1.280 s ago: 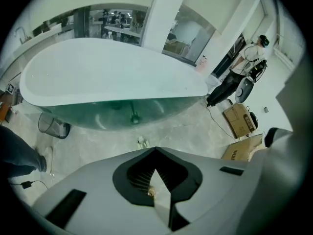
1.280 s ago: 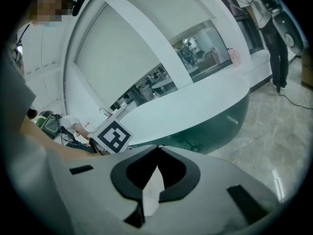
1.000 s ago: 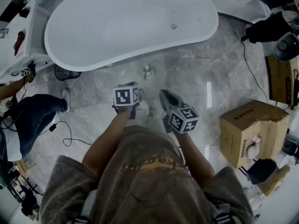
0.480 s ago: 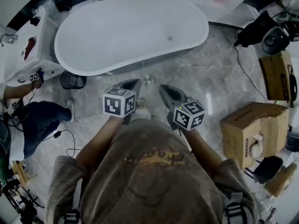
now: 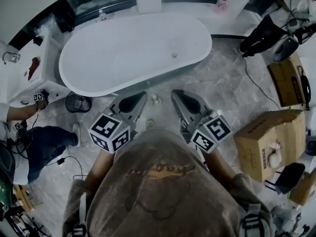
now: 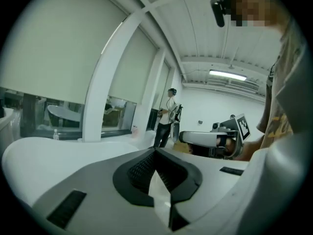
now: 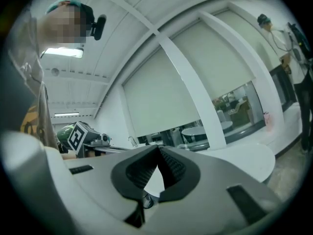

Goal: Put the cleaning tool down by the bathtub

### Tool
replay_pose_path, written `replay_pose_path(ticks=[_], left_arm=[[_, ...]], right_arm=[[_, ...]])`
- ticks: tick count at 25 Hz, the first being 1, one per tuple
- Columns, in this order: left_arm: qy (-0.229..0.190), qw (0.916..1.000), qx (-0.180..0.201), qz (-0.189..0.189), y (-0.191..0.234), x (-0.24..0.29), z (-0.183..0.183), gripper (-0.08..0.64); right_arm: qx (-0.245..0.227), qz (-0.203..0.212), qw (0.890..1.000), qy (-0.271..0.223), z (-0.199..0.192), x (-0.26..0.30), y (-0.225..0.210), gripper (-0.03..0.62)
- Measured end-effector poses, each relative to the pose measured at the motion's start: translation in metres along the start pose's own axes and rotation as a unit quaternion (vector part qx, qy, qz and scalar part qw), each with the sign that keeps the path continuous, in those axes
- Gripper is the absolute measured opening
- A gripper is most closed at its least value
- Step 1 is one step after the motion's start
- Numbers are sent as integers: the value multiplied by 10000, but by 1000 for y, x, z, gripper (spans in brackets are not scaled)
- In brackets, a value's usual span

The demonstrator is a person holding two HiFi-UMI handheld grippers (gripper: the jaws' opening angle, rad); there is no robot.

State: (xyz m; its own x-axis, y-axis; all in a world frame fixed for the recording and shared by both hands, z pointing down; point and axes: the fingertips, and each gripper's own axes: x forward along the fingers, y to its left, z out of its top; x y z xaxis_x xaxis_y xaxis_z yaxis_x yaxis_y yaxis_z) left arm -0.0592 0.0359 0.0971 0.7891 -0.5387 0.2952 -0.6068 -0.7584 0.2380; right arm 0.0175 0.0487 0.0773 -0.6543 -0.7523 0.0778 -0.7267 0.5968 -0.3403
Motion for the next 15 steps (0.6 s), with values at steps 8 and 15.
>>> replay_pose_path(ticks=[8,15], left_arm=[[-565,9983,159,-4,-17,-9,24,2],[-785,9967,200,86,-18,-17,31,2]], right_arm=[[-588,175,9979,-223,16,-16,21,-2],[-640,247,9976,-118,9,-18,18,-3]])
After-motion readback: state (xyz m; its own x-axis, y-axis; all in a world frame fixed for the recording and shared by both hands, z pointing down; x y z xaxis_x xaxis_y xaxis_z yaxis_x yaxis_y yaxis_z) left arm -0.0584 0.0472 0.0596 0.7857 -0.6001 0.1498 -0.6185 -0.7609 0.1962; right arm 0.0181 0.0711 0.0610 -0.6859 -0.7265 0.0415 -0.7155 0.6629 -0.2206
